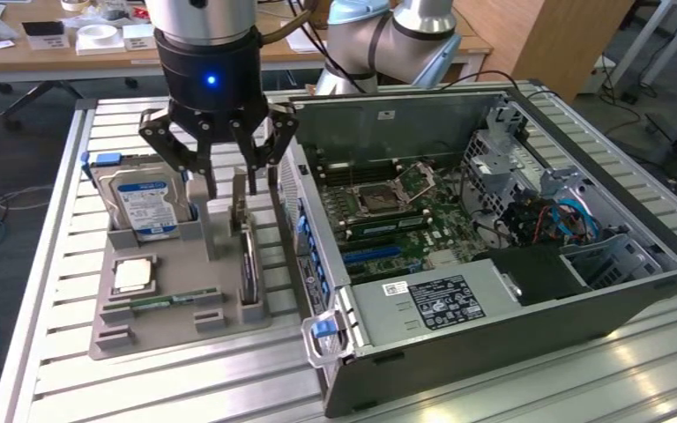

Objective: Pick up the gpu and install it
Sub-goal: 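Pick up the gpu and move the gpu toward the slot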

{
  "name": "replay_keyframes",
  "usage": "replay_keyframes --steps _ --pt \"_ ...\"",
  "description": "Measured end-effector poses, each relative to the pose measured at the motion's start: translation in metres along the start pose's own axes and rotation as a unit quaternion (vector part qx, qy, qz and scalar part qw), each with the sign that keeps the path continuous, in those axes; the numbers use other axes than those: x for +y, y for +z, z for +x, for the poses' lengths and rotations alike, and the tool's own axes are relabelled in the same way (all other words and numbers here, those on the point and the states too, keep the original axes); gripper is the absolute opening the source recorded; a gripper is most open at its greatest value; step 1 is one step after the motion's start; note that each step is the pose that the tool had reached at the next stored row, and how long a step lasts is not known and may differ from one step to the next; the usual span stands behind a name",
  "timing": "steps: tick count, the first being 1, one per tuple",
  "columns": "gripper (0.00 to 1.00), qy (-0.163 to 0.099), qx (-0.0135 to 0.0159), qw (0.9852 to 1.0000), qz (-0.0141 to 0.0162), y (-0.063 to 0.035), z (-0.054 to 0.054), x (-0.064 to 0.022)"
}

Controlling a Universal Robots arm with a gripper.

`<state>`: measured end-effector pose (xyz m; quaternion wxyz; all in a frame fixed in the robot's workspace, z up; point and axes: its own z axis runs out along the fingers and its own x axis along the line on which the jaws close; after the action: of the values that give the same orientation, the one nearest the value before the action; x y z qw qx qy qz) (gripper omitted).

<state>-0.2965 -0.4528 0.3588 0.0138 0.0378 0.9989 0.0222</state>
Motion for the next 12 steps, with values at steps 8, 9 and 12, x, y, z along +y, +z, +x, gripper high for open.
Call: replay_keyframes --steps 8,9,12 --pt "0.47 0.000 0.0000 1.0000 0.0001 0.0133 0.000 -0.0006" --pt "0.47 0.000 0.0001 1.0000 0.0001 0.0136 0.000 -0.0006" --pt "0.47 0.000 0.0001 1.0000 0.0001 0.0136 0.000 -0.0006"
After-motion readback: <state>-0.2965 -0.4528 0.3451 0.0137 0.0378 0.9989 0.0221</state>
